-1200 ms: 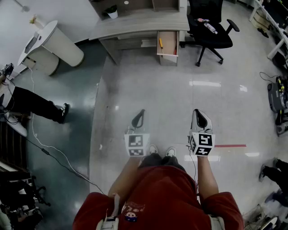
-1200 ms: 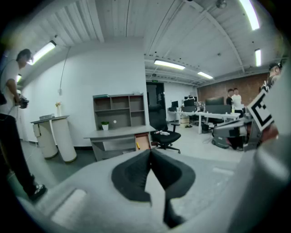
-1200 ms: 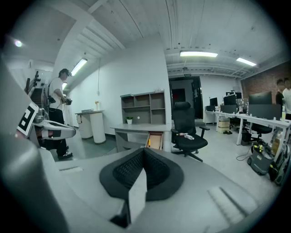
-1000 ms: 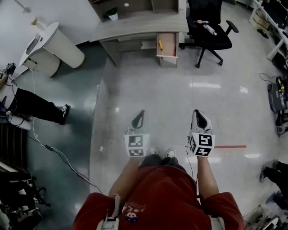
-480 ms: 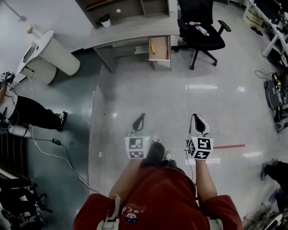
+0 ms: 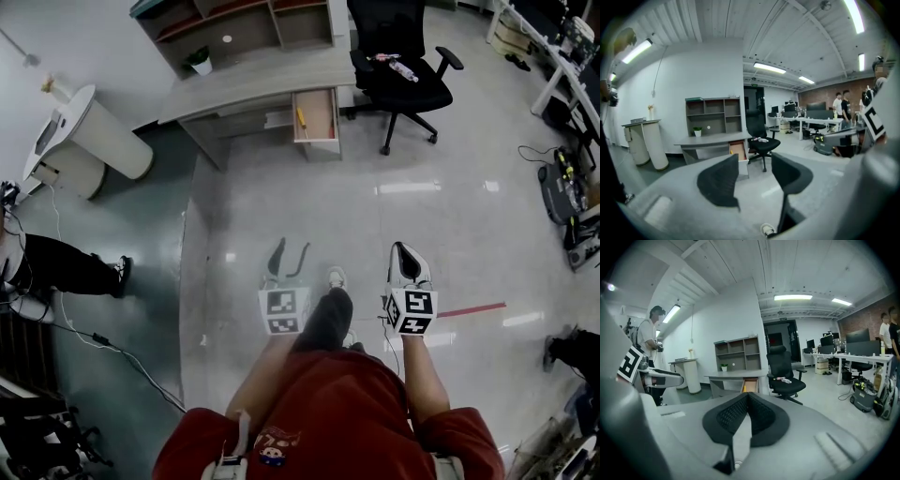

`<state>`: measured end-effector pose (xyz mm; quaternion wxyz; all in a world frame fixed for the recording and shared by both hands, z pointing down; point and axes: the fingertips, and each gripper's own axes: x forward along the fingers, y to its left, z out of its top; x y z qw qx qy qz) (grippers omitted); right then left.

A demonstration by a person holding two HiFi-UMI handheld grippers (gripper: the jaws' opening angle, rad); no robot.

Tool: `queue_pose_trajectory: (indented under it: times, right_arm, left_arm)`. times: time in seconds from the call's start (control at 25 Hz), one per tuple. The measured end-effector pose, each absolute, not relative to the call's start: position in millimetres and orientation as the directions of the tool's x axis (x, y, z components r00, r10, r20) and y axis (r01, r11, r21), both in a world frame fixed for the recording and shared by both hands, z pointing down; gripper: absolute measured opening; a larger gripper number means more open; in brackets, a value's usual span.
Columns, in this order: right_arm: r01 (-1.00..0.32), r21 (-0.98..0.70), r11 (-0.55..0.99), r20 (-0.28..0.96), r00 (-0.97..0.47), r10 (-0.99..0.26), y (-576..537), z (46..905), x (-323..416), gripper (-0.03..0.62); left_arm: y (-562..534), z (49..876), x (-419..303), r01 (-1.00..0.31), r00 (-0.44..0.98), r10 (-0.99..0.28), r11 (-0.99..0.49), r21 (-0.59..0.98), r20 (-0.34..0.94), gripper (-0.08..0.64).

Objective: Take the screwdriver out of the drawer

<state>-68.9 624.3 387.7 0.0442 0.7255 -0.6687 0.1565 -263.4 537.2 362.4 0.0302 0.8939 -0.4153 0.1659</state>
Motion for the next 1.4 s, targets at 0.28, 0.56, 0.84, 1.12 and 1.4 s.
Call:
queue_pose_trajectory:
  times: [0.28, 0.56, 0.84, 1.12, 1.4]
  right_arm:
    - [-0.982, -0.129, -0.137, 0.286, 0.095, -0.953, 581.3, 387.9, -43.5, 0.002]
    - [-0.980, -0.122, -0.158, 0.294, 0.117, -0.949, 504.9, 386.0, -18.8, 0.002]
    - [-0.984, -0.095, -0.150, 0.306, 0.115, -0.945, 395.7, 376.6, -9.9, 0.000]
    - [-0.995, -0.048, -0.086, 0.295, 0.068, -0.953, 286.0, 363.9, -15.7, 0.000]
    - [-0.998, -0.052, -0.038, 0.308, 0.020, -0.951, 217.4, 369.5, -16.7, 0.000]
  left_arm:
    - [489.0, 368.7, -238.2, -0.735, 0.630, -0.711, -0.675, -0.053, 0.313, 0.219]
    - [410.1, 376.6, -218.1, -0.733, 0.637, -0.701, -0.679, -0.029, 0.322, 0.218]
    - [301.1, 385.1, -211.9, -0.756, 0.618, -0.710, -0.655, 0.005, 0.338, 0.218]
    - [204.6, 392.9, -214.8, -0.783, 0.599, -0.730, -0.621, 0.047, 0.329, 0.218]
    - [144.8, 407.2, -220.4, -0.806, 0.561, -0.739, -0.591, 0.042, 0.373, 0.218]
